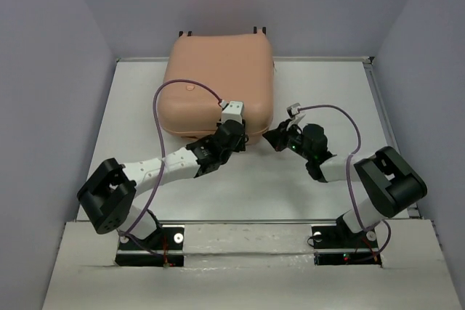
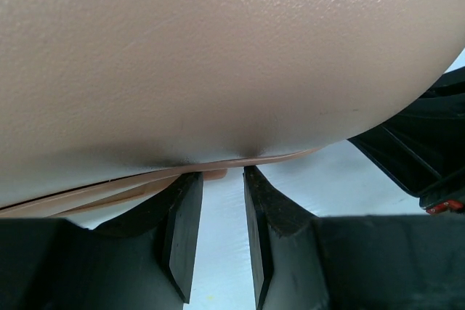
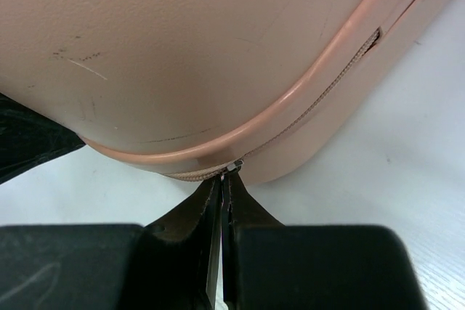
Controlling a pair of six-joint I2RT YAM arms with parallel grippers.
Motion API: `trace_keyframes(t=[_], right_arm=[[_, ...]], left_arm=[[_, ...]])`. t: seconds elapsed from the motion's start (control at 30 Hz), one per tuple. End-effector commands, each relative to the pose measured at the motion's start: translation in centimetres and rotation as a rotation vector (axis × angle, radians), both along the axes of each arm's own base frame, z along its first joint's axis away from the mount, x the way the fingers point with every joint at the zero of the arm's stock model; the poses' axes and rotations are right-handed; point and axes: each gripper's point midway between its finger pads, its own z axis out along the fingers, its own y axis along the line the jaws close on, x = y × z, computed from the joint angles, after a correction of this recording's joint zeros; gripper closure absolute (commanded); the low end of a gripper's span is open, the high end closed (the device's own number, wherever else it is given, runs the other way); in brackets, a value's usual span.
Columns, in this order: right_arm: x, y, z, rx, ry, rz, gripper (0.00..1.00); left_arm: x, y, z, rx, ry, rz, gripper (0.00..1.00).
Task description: Pack the luggage
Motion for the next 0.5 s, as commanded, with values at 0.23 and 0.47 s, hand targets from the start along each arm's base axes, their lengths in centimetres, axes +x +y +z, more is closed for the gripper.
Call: trace_keyframes(t=[0.23, 0.47], right_arm=[[-8.3, 6.2, 1.9, -0.023, -0.048, 0.130, 0.93], [-10.3, 8.8, 4.2, 0.041, -0.051, 0.158, 0.93]], left_arm=[[4.8, -2.3, 8.5, -0.140, -0.194, 0.057, 0.60], [4.6, -3.8, 8.9, -0.182, -0.174, 0.007, 0.60]])
